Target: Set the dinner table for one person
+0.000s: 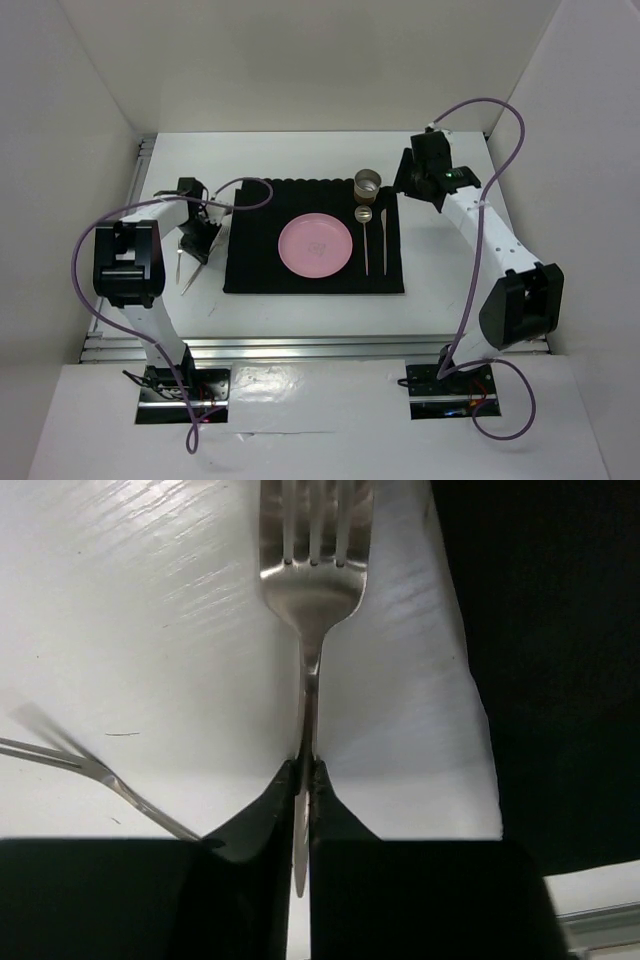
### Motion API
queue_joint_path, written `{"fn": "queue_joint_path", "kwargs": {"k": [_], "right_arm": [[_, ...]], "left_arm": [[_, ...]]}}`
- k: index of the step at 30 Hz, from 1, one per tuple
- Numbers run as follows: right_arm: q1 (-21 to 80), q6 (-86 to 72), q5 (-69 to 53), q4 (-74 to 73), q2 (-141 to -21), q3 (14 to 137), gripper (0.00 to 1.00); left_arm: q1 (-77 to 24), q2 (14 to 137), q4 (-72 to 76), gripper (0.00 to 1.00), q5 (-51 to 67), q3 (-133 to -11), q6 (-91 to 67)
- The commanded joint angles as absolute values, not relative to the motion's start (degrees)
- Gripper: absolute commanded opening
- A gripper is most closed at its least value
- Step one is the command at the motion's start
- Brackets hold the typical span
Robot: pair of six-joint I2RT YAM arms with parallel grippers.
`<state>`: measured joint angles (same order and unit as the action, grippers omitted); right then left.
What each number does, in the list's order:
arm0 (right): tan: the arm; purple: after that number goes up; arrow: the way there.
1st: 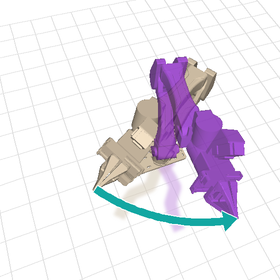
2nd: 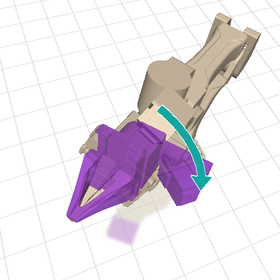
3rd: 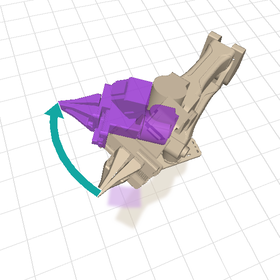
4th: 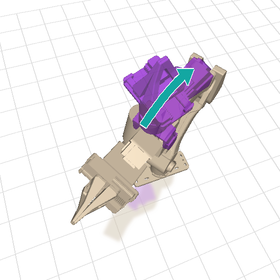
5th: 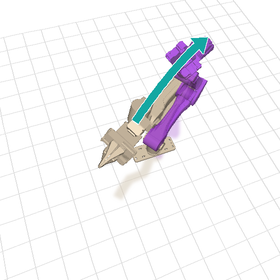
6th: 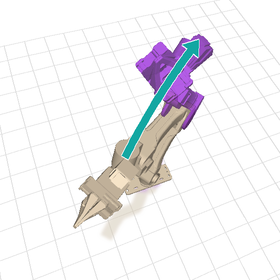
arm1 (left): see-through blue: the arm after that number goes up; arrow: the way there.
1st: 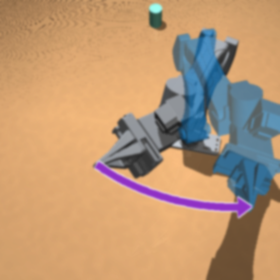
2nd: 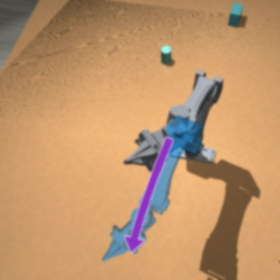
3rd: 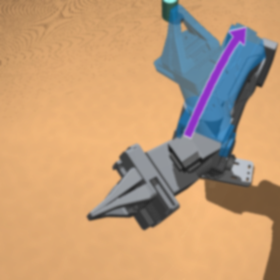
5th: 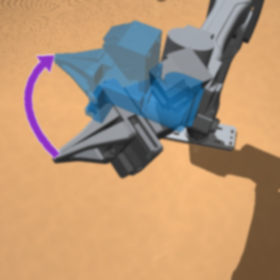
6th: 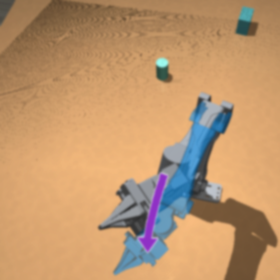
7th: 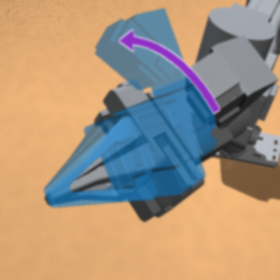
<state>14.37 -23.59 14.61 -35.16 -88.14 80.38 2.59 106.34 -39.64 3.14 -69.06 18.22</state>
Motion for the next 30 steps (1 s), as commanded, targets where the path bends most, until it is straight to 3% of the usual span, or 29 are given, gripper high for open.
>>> {"fn": "queue_joint_path", "kwargs": {"k": [1, 6, 14, 22, 30], "right_arm": [[14.5, -24.17, 17.4, -34.28, -83.94, 80.07, 0.63], [14.5, -24.7, 17.92, -34.89, -81.56, 78.93, 0.63], [14.5, -25.83, 18.98, -35.41, -78.84, 76.47, 0.63], [14.5, -26.46, 19.51, -35.42, -78.31, 75.32, 0.64], [14.5, -26.46, 21.53, -35.95, -78.31, 74.27, 0.64]], "left_arm": [[4.38, 110.73, -39.2, 0.0, 8.33, -70.57, 15.92], [7.38, 112.07, -40.69, 0.0, 15.81, -73.39, 10.73], [8.09, 101.26, -40.69, 0.0, 19.95, -80.59, -3.32], [-4.12, 97.65, -40.69, 0.0, 11.96, -82.62, -16.69], [-10.98, 103.53, -38.59, 0.0, 2.39, -84.99, -28.91]]}}
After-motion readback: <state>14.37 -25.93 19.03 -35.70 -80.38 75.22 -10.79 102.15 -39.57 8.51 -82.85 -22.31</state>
